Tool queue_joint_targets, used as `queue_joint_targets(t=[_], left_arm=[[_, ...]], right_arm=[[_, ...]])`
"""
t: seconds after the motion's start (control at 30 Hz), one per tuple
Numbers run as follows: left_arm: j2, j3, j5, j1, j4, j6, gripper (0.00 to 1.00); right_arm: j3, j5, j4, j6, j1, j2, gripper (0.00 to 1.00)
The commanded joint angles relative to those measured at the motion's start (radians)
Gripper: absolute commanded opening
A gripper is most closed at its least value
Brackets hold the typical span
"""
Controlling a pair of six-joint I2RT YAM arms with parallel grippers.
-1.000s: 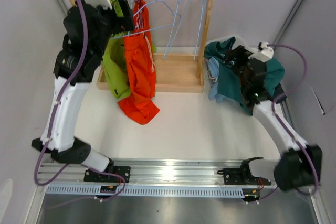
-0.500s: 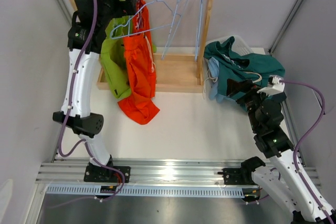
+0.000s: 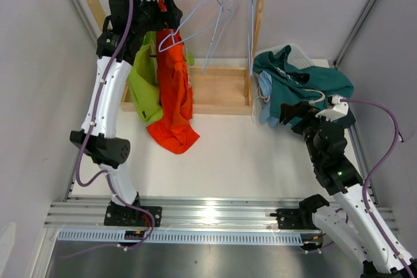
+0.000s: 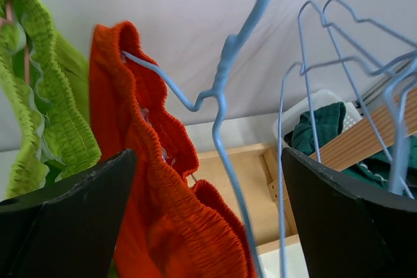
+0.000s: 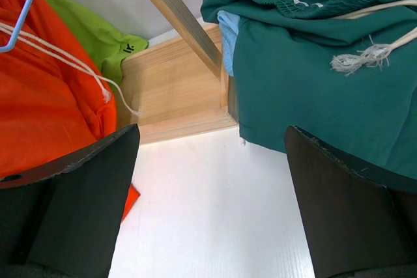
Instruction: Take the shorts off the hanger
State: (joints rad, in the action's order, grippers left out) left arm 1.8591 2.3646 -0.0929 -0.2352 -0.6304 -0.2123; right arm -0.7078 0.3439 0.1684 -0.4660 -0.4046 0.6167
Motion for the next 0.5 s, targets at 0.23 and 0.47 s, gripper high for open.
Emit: queue_joint_targets(t=[0.23,0.47], left_arm=[[0.008,-0.076,0.022,0.004,0.011,-0.004,0.71],[-0.038,-0.099,0.073,0.004,-0.003,0.019,0.0]], right_arm=[[-0.004,0.0,0.051,0.018,-0.005,-0.044,1.0],[-0.007,-0.022,0.063,0.006,-0.005,-0.055,0.99]])
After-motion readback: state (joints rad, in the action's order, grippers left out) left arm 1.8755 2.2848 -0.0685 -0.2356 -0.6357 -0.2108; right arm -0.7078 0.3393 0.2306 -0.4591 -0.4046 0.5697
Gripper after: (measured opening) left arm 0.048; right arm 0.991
